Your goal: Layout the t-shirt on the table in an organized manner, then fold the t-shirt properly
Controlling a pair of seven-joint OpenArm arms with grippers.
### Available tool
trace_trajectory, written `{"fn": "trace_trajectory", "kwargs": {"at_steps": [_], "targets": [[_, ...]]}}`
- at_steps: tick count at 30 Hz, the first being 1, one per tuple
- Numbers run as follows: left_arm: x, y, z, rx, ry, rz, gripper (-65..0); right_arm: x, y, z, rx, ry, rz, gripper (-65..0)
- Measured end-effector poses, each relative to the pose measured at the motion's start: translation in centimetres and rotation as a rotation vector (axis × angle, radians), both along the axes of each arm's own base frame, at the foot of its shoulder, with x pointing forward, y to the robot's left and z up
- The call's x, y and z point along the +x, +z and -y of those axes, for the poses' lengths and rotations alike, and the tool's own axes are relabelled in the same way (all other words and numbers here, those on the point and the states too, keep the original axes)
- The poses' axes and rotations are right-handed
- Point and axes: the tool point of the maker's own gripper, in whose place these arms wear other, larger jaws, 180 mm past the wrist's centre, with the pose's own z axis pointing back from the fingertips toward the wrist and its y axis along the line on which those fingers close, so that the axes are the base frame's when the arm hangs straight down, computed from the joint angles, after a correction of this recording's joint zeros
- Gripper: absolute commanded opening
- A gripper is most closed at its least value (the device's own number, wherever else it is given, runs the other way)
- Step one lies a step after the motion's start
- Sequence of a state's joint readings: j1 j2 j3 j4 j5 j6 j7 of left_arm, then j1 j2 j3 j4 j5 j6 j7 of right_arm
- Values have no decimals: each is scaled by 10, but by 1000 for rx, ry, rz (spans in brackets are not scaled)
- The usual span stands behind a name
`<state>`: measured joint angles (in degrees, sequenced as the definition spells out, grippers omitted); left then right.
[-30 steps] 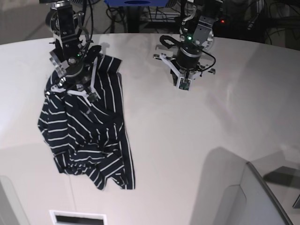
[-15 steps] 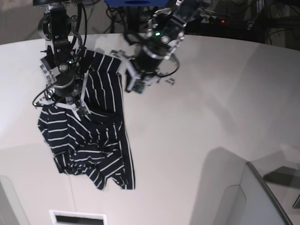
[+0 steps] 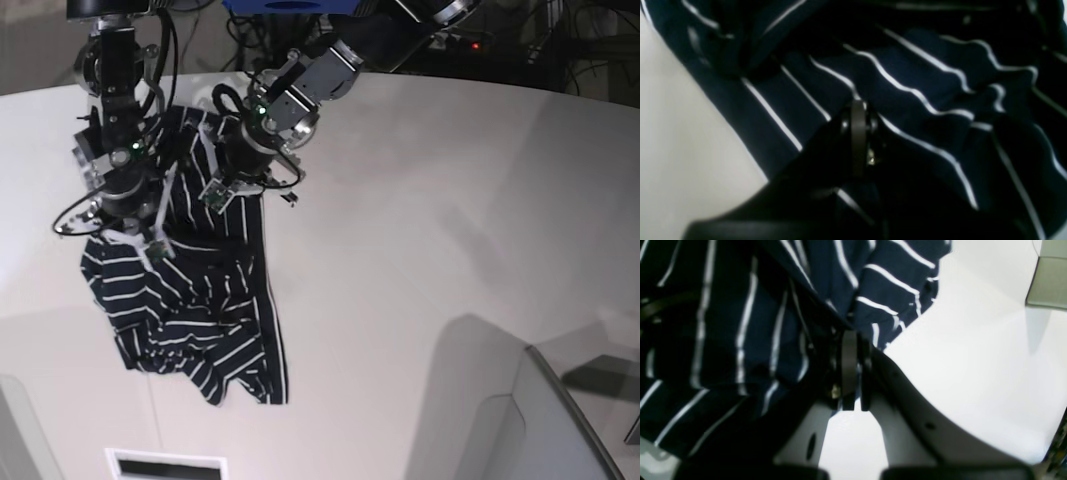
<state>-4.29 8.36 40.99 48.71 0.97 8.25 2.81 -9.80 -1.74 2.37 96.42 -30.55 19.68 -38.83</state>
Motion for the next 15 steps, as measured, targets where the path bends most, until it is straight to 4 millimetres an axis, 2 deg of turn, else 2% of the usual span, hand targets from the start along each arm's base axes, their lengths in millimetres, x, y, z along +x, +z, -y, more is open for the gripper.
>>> {"fn": "trace_trajectory", "kwargs": {"at_steps": [4, 6, 8, 12, 15], "targets": [[5, -7, -6, 21, 9, 32, -650, 13, 14, 30, -16, -80, 44, -647], [8, -8, -17, 34, 14, 57, -650, 16, 21, 52, -28, -136, 63, -647], [10, -10, -38, 65, 34, 114, -650, 20, 24, 69, -33, -187, 75, -647], [21, -11, -81, 148, 60, 187, -650, 27, 17, 97, -28, -257, 56, -647], [25, -13, -115, 211, 81, 232, -650, 18, 4, 122, -9, -352, 20, -647]]}}
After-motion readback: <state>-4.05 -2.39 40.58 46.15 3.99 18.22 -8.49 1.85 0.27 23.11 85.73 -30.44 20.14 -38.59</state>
